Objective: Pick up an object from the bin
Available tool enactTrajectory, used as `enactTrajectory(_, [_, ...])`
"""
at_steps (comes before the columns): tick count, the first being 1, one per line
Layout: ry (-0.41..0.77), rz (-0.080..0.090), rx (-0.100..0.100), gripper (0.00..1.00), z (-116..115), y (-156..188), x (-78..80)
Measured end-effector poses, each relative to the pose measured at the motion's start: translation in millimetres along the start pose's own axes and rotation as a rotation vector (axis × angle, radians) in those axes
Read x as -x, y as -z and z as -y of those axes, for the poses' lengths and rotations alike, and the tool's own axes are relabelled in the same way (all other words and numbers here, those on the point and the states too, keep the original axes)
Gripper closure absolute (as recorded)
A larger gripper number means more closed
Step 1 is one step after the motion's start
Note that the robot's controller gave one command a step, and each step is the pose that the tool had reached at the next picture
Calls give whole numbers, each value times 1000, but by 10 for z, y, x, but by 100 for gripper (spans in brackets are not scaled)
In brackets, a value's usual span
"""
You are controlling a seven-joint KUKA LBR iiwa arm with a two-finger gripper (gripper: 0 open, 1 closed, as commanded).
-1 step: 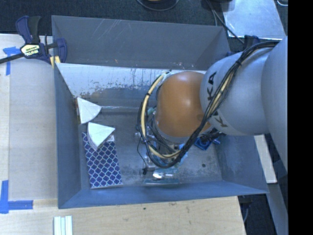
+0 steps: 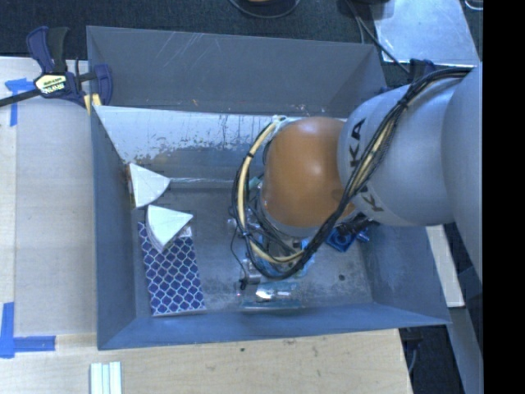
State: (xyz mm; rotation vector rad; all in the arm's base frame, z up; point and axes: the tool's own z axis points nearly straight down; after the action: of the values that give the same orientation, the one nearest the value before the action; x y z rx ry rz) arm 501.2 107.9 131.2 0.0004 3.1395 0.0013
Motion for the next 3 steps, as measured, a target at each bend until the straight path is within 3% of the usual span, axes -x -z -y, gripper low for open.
enactTrajectory(1, [-1, 1, 0, 0, -4, -3, 9])
enactTrajectory(2, [93, -4, -1, 0, 328, 585, 123])
enactTrajectory(3, [52, 9, 1, 0, 437, 88, 343])
